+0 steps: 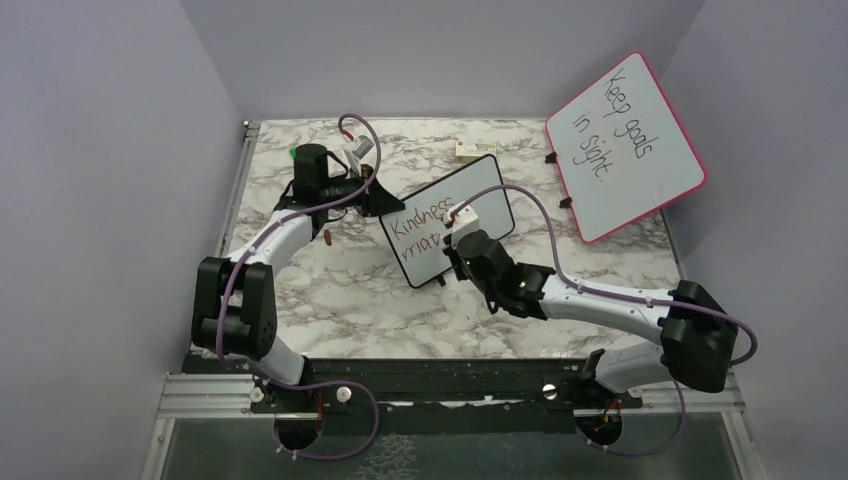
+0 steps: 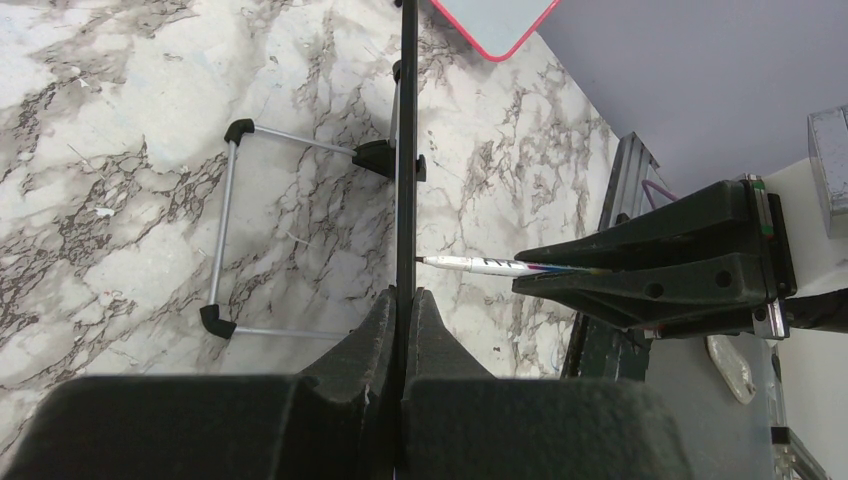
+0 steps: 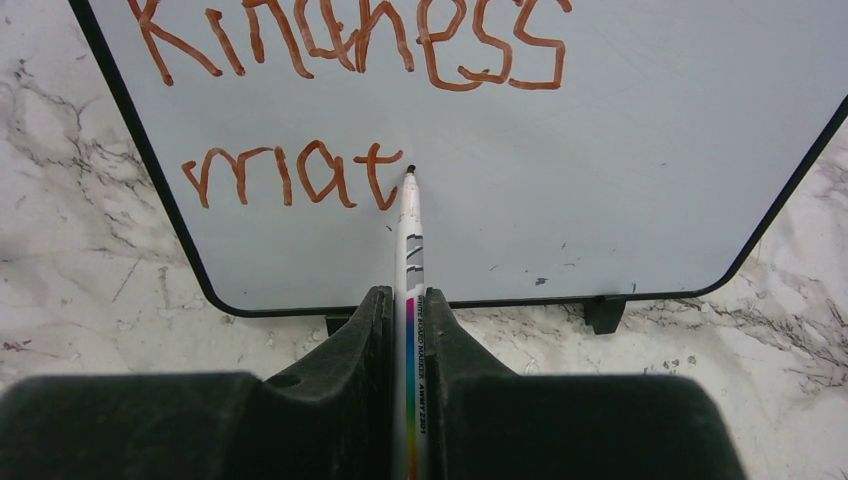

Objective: Write a sentence on the whiteboard

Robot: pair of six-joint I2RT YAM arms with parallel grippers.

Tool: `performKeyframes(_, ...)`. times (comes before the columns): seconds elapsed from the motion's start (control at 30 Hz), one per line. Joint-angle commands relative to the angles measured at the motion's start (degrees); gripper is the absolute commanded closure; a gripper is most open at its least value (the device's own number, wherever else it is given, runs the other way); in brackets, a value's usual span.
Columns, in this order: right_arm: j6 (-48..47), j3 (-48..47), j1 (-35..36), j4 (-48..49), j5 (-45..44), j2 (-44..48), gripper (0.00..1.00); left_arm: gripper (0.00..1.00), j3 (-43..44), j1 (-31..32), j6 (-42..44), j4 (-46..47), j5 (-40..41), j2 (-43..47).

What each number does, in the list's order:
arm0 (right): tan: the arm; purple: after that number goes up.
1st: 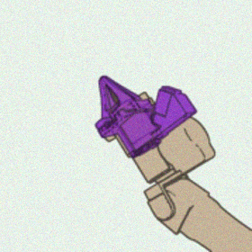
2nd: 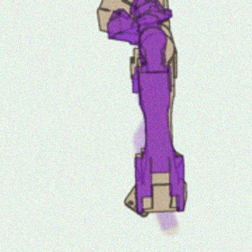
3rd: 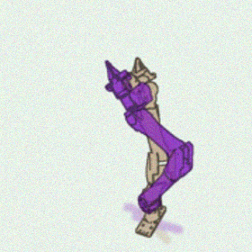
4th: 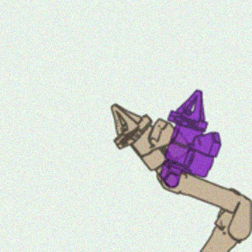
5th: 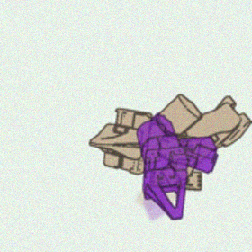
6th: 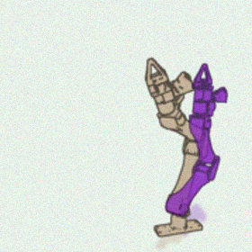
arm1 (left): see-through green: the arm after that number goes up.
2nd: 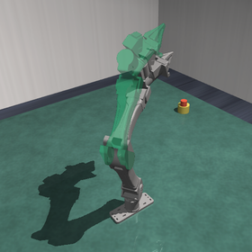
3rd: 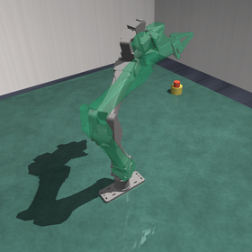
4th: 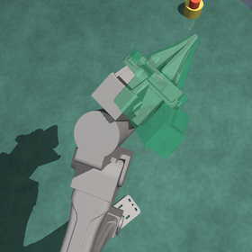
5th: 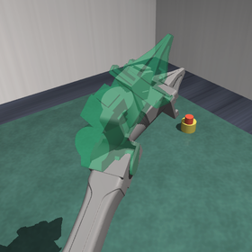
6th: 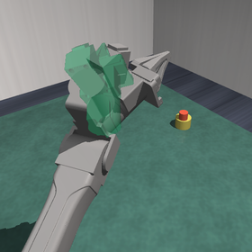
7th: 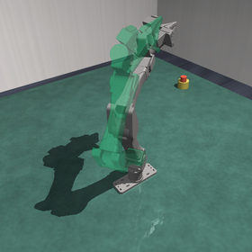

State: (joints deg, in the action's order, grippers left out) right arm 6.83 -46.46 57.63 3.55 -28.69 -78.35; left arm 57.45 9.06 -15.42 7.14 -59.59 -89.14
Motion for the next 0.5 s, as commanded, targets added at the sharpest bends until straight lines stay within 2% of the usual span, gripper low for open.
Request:
performKeyframes(0.0, -0.2, 0.6, -0.6, 2.0, -0.1, -0.7, 0.99, 1.0, -0.1, 0.1, 1.0, -4.2, 1.1, 0.1)
performKeyframes(0.47, 0.1, 2.1, -2.1, 2.1, -2.2, 2.3, 0.99, 1.0, -0.2, 0.1, 1.0, -4.2, 1.2, 0.2)
